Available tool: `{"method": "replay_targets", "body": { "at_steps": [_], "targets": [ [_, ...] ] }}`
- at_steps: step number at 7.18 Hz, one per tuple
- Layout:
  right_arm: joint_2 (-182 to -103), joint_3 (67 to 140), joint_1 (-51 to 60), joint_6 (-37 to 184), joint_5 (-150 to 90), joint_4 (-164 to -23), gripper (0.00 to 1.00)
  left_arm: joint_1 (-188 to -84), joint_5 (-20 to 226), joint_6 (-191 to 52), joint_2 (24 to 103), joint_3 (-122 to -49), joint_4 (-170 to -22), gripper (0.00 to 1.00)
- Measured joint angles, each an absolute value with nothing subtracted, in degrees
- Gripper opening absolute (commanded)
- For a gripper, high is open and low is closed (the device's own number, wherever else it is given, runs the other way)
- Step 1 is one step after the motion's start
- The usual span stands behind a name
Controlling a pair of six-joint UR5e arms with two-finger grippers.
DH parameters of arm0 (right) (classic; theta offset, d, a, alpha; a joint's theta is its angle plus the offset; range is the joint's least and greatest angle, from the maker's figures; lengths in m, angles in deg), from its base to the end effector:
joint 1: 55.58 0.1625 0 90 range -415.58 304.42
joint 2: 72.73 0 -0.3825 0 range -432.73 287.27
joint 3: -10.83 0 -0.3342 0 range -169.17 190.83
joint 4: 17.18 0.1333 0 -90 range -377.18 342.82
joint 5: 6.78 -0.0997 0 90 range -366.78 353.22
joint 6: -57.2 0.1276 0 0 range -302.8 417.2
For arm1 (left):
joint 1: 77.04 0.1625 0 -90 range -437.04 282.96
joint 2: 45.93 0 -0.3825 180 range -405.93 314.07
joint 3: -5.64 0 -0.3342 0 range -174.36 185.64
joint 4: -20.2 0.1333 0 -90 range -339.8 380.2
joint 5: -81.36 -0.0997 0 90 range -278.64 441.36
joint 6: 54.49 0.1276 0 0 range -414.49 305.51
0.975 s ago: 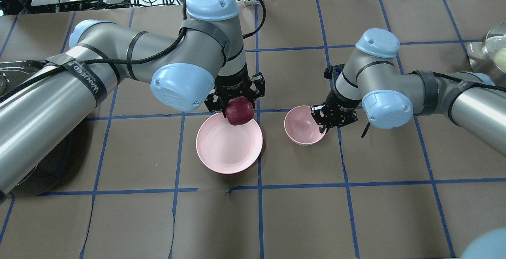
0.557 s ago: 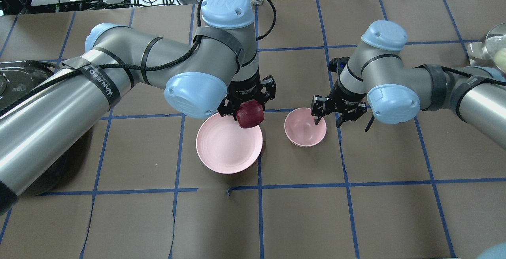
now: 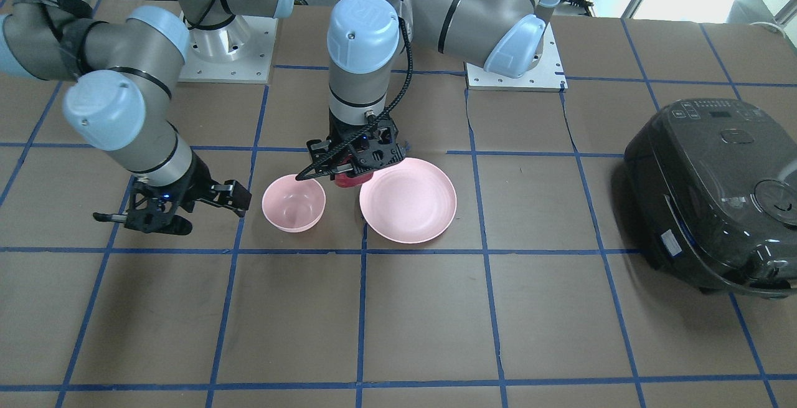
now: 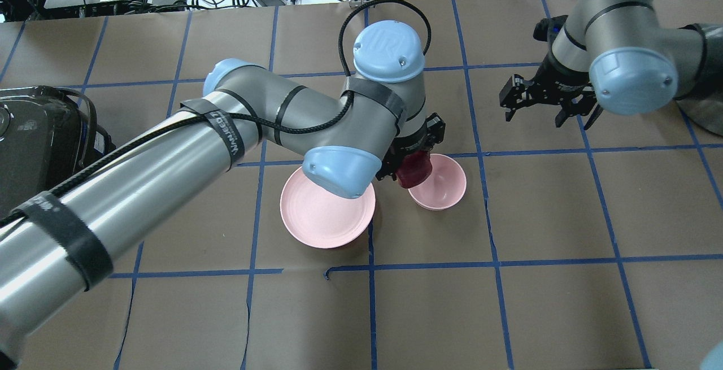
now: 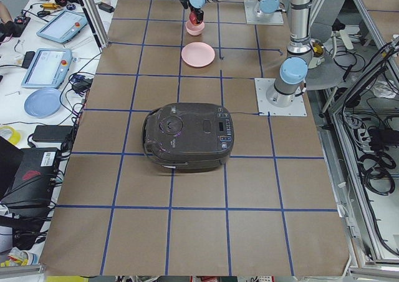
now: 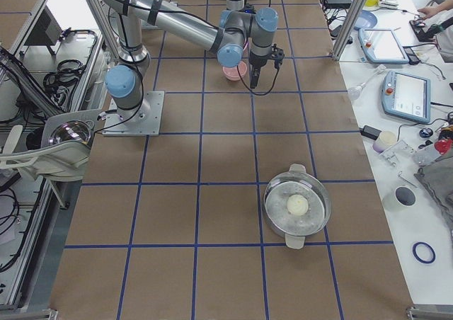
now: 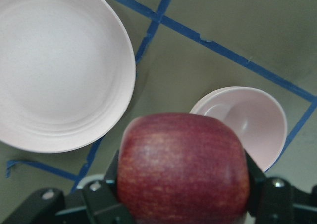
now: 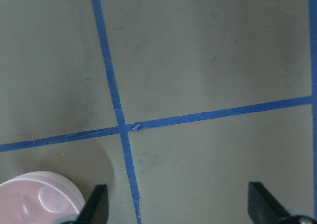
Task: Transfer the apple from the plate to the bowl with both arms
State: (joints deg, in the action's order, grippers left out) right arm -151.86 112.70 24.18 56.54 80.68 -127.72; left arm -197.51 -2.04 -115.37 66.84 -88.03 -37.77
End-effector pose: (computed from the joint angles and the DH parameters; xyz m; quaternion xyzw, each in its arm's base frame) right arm 0.0523 -0.4922 0.2777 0.0839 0.9960 0.0170 0.0239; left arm -0.4109 -0.4066 0.2499 0.2588 -0.9630 -0.0071 0.0750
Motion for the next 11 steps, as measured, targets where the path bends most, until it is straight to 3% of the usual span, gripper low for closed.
{"method": "replay_targets", "body": {
  "at_steps": [4, 5, 8, 11],
  "targets": [
    [-156.5, 112.1, 21.7, 55.2, 82.2, -124.9, 1.0, -201.2, -1.2, -118.1, 73.5, -87.9, -30.2, 0.0],
    [-156.8, 112.0, 21.7, 55.2, 82.4, -124.8, 1.0, -201.3, -1.3, -117.9, 74.0, -87.9, -30.0, 0.97],
    [-158.1, 111.4, 21.7, 55.2, 82.7, -124.5, 1.0, -201.2, -1.8, -114.1, 73.9, -87.4, -30.2, 1.0],
    [-158.7, 105.3, 22.5, 55.8, 82.3, -119.0, 1.0, -197.5, -1.9, -102.2, 68.1, -84.2, -39.0, 1.0]
  ]
}}
